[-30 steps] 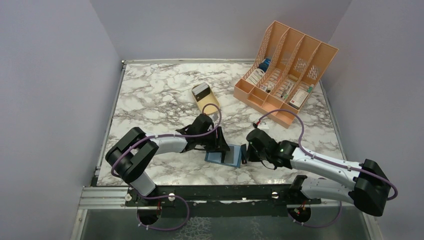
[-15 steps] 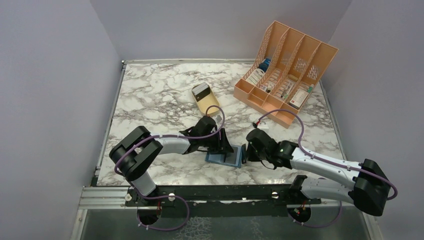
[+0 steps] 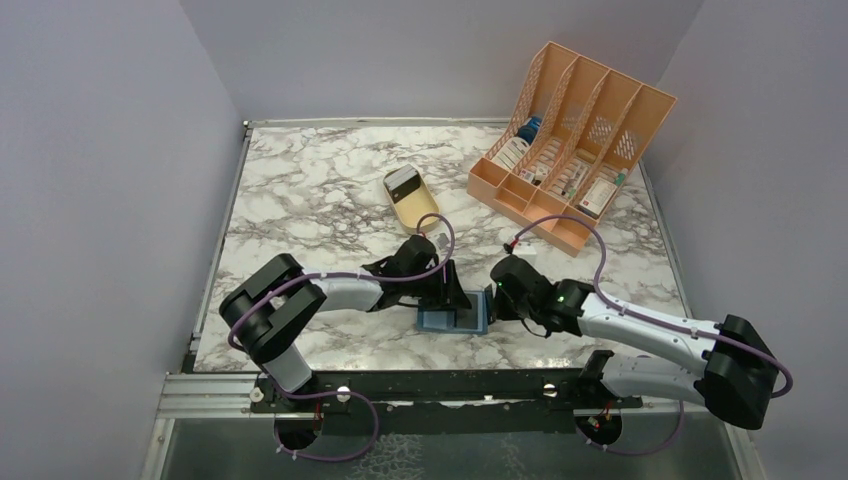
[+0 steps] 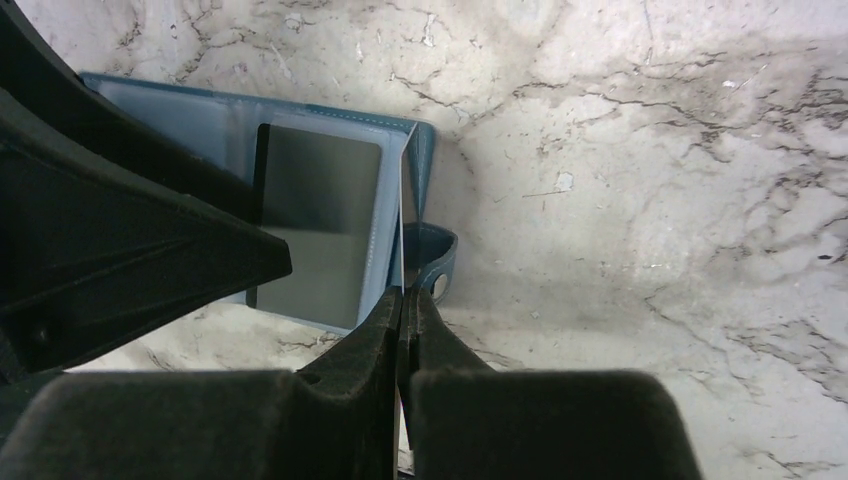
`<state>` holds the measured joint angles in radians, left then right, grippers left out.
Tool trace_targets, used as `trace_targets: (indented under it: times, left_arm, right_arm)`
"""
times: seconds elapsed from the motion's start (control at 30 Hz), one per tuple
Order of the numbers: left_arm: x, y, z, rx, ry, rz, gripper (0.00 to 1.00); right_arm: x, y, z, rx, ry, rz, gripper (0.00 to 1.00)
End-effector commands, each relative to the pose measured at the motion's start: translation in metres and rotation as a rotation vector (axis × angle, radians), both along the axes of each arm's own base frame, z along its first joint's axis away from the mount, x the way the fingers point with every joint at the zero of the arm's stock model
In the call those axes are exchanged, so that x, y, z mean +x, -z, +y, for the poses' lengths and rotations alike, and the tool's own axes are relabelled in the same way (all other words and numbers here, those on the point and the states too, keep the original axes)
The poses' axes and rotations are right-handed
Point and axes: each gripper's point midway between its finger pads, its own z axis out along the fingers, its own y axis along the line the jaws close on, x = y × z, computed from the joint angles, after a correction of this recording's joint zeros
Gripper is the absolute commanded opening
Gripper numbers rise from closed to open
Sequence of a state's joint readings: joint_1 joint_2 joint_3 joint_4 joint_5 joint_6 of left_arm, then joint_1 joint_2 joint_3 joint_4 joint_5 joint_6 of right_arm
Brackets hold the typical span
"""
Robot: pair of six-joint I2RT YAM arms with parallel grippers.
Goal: Put the credit cards into the card holder
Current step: Insert the credit card into the card holder.
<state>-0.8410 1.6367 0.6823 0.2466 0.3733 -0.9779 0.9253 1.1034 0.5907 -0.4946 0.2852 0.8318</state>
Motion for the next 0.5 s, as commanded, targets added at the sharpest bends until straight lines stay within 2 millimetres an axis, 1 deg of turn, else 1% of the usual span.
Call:
trace_targets:
  times: [0.0, 0.1, 0.17, 0.3, 0.47]
  left_arm:
    - [0.005, -0.024, -0.008, -0.061, -0.018, -0.060, 0.49]
    - [0.005, -0.027, -0.006, -0.063, -0.023, -0.070, 0.50]
    - [0.006, -0.025, -0.002, -0.029, -0.027, -0.076, 0.50]
    - [0.010, -0.021, 0.008, 0.037, -0.030, -0.089, 0.51]
    - [0.016, -0.028, 0.021, 0.052, -0.052, -0.118, 0.51]
  right_arm:
    - [0.014, -0.016, -0.004, -0.035, 0.027, -0.063, 0.01]
    - [0.015, -0.021, -0.009, -0.044, 0.040, -0.073, 0.01]
    - [0.014, -0.026, -0.010, -0.040, 0.044, -0.077, 0.01]
    - [0.012, -0.035, -0.008, -0.012, 0.043, -0.074, 0.01]
    - [0.011, -0.041, -0.004, 0.013, 0.046, -0.066, 0.01]
